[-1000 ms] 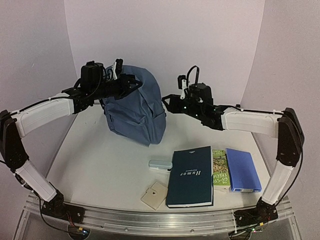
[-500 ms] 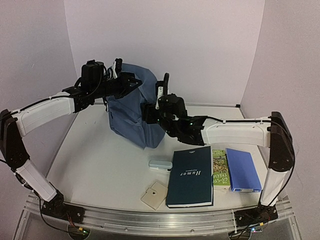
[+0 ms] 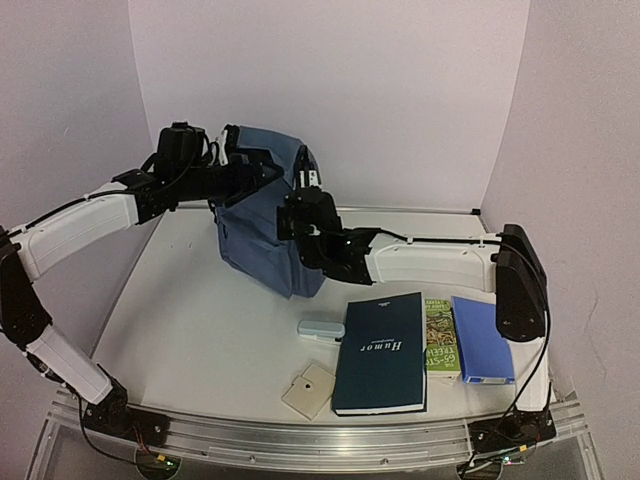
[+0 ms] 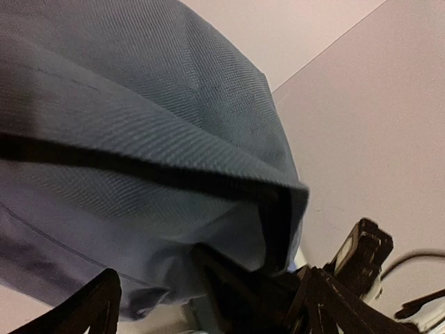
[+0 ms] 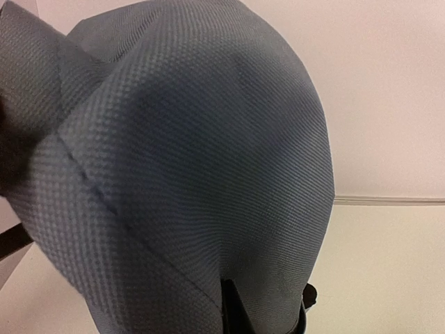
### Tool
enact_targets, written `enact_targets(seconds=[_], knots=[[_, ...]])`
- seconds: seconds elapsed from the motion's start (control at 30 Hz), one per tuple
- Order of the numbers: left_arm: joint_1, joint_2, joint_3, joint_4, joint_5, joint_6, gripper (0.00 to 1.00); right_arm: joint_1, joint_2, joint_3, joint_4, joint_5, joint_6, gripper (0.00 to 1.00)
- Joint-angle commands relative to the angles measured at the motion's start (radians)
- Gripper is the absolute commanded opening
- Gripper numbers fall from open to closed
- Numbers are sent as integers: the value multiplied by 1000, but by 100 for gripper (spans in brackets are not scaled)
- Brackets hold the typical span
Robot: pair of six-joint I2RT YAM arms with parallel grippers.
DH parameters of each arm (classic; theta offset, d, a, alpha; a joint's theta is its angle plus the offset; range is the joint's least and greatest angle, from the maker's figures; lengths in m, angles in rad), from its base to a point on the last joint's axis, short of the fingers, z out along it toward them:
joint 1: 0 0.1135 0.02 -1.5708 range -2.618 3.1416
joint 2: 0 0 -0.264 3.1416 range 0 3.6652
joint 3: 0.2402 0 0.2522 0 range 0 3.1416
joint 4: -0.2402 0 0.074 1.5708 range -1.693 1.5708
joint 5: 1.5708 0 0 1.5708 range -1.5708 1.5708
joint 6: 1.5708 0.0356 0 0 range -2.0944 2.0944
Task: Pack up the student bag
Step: Adjust the student bag at the center of the board.
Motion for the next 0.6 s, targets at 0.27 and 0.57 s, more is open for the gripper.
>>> enact_targets(seconds=[0.27, 0.57], knots=[[212, -310, -99, -186, -228, 557, 99, -236, -239, -144, 7, -616, -78, 0], [233, -131, -52, -164, -148, 718, 99, -327, -276, -197, 7, -846, -12, 0]])
